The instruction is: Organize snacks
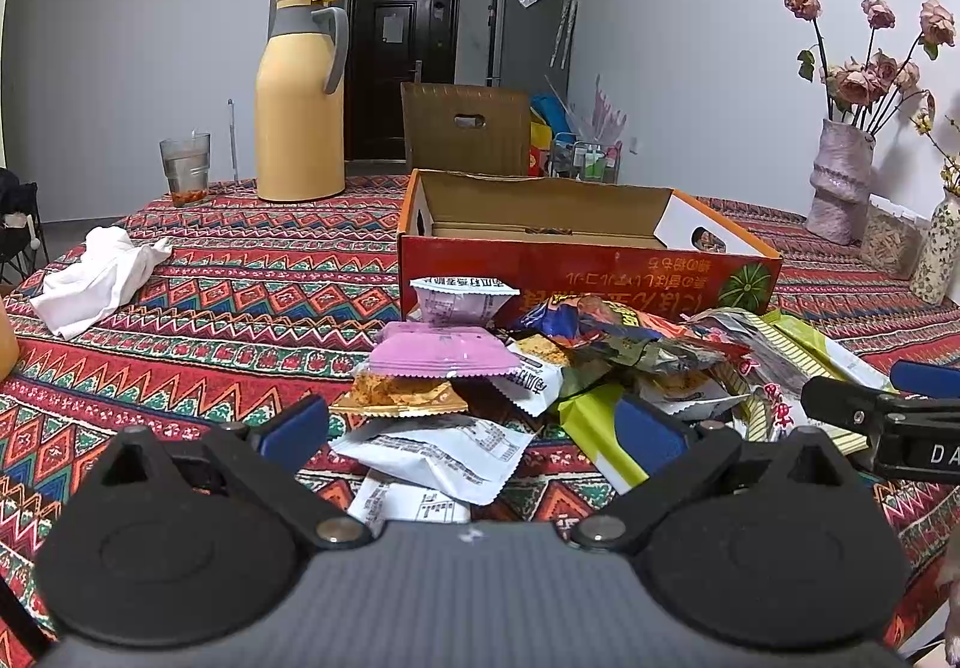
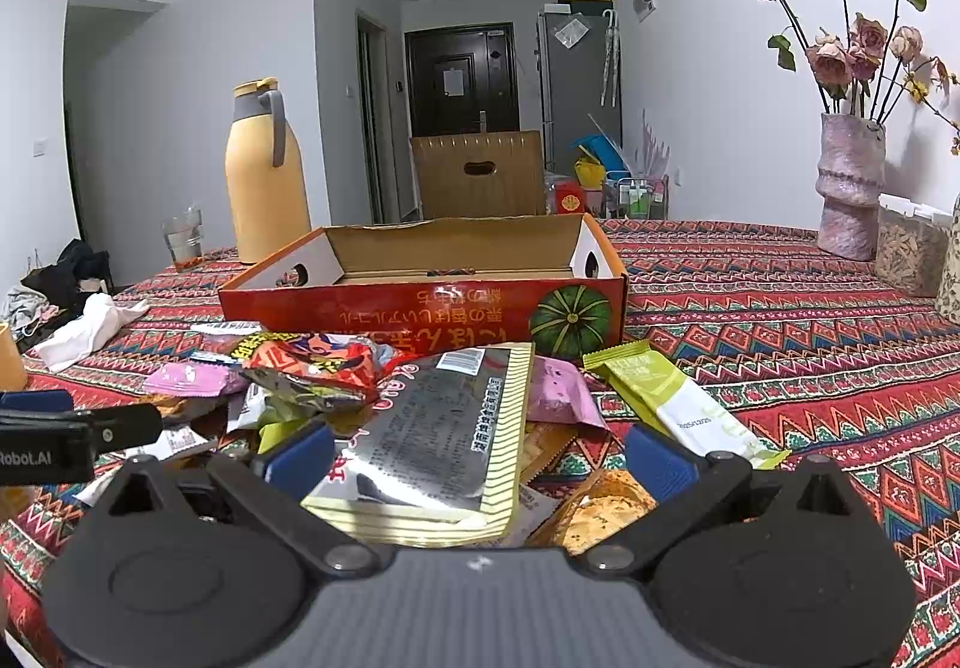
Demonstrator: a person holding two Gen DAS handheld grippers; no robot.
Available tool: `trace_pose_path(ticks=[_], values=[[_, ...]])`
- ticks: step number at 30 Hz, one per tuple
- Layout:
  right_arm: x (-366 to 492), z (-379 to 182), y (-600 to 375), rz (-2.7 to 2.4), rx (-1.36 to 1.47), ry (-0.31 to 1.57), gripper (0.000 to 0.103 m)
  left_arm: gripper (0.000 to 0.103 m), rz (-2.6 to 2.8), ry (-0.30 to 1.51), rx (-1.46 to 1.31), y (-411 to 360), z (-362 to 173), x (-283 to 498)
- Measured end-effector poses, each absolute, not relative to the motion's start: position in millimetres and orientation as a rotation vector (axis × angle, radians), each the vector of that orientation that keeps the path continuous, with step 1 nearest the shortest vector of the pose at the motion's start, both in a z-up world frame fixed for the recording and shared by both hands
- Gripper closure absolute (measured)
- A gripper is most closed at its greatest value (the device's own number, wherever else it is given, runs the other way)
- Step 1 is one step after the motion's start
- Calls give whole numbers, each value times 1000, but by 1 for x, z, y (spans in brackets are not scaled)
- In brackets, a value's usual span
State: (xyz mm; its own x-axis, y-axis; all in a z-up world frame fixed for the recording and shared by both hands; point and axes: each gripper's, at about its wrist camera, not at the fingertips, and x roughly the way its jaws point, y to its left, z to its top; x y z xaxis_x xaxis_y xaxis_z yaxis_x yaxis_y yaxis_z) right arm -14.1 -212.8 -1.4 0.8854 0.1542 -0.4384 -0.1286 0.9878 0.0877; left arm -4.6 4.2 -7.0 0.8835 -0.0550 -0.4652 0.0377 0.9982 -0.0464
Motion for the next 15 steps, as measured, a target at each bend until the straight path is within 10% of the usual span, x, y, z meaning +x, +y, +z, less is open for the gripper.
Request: trace_pose_path(ticks=[15], values=[[-13,-3,-214,150,57,464,0,0,-51,484,-34,3,-7,-5]])
